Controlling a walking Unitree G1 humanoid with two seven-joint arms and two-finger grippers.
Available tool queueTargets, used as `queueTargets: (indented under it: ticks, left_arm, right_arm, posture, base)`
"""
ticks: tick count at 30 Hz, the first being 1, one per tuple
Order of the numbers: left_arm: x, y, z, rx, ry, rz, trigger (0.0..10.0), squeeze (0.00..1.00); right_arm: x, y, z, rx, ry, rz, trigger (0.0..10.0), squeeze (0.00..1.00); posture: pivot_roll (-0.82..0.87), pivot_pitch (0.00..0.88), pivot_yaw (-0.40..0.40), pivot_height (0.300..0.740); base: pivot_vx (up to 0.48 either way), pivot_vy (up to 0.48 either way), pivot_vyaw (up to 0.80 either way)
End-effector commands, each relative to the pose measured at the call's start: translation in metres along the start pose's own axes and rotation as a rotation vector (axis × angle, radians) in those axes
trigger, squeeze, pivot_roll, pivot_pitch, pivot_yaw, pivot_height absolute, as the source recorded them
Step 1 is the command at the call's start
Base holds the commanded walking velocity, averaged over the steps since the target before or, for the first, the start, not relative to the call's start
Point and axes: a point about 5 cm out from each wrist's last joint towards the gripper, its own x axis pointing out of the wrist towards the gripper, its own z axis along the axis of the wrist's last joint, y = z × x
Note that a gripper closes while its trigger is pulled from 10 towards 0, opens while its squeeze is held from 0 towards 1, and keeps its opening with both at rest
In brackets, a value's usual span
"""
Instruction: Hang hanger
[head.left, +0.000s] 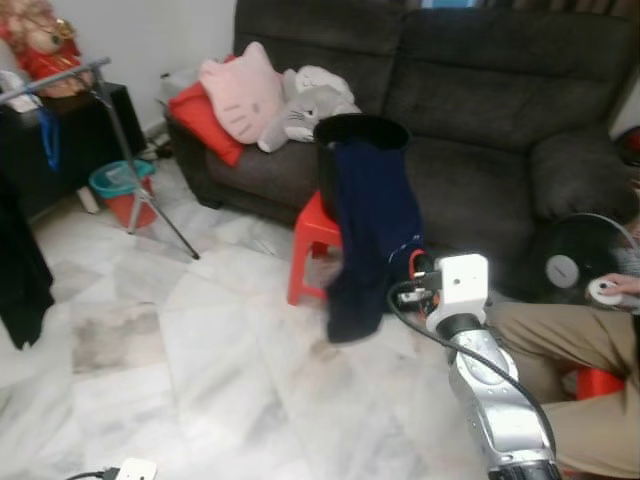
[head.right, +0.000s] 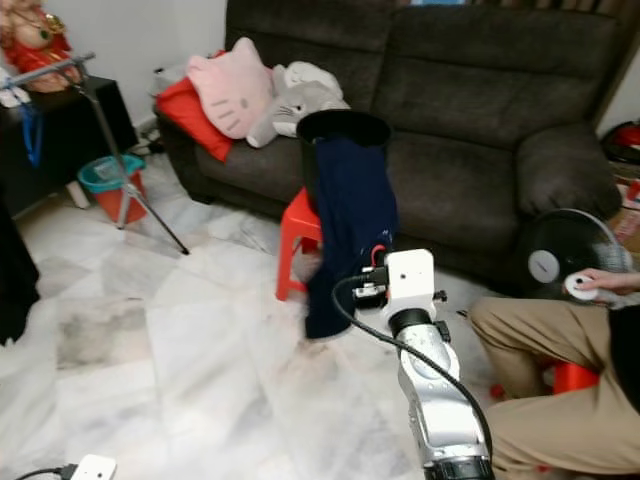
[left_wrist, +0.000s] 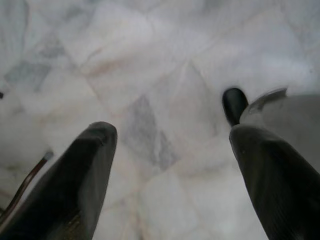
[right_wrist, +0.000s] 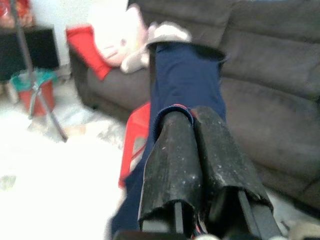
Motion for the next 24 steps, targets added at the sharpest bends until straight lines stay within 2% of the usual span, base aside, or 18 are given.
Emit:
queueTargets:
  ticks: [1, 2, 4, 6, 8, 10, 12, 14, 19, 24]
  left_arm:
    - [0.000, 0.000, 0.001, 0.022, 0.006, -0.006, 10.0, 0.00]
    - [0.000, 0.000, 0.001, 0.022, 0.007, -0.006, 10.0, 0.00]
    - [0.000, 0.000, 0.001, 0.022, 0.007, -0.006, 10.0, 0.00]
    - [0.000, 0.000, 0.001, 0.024, 0.007, -0.007, 10.0, 0.00]
    - [0.000, 0.000, 0.001, 0.026, 0.008, -0.009, 10.0, 0.00]
    - [0.000, -0.001, 0.001, 0.026, 0.008, -0.010, 10.0, 0.00]
    - [0.000, -0.001, 0.001, 0.025, 0.006, -0.009, 10.0, 0.00]
    - [0.000, 0.000, 0.001, 0.022, 0.005, -0.006, 10.0, 0.00]
    - [0.000, 0.000, 0.001, 0.022, 0.005, -0.006, 10.0, 0.00]
    - [0.000, 0.000, 0.001, 0.017, 0.004, -0.002, 10.0, 0.00]
  right_arm:
    - [-0.004, -0.012, -0.023, -0.028, 0.135, -0.041, 10.0, 0.00]
    - [-0.007, -0.022, -0.037, -0.031, 0.225, -0.104, 10.0, 0.00]
    - [-0.009, -0.026, -0.042, -0.025, 0.259, -0.128, 10.0, 0.00]
    - [-0.011, -0.032, -0.051, 0.011, 0.291, -0.170, 10.0, 0.00]
    - [-0.019, -0.042, -0.072, 0.081, 0.358, -0.240, 10.0, 0.00]
    - [-0.021, -0.044, -0.075, 0.094, 0.370, -0.254, 10.0, 0.00]
    - [-0.026, -0.048, -0.087, 0.144, 0.401, -0.293, 10.0, 0.00]
    - [-0.025, -0.051, -0.084, 0.199, 0.372, -0.317, 10.0, 0.00]
    - [-0.014, -0.055, -0.068, 0.184, 0.294, -0.314, 10.0, 0.00]
    - [-0.009, -0.057, -0.062, 0.175, 0.252, -0.325, 10.0, 0.00]
  posture:
    - [-0.20, 0.000, 0.006, 0.732]
    - [-0.20, 0.000, 0.006, 0.732]
    - [-0.20, 0.000, 0.006, 0.732]
    - [-0.20, 0.000, 0.006, 0.732]
    - [-0.20, 0.000, 0.007, 0.732]
    - [-0.20, 0.000, 0.007, 0.732]
    - [-0.19, 0.000, 0.007, 0.732]
    - [-0.18, 0.000, 0.007, 0.732]
    - [-0.18, 0.000, 0.006, 0.732]
    - [-0.17, 0.000, 0.003, 0.732]
  base:
    - [0.000, 0.000, 0.00]
    - [0.000, 0.000, 0.00]
    - [0.000, 0.000, 0.00]
    - [0.000, 0.000, 0.00]
    - [0.000, 0.000, 0.00]
    - [0.000, 0.000, 0.00]
    - [0.000, 0.000, 0.00]
    - [0.000, 0.000, 0.00]
    - [0.000, 0.000, 0.00]
    - [0.000, 0.000, 0.00]
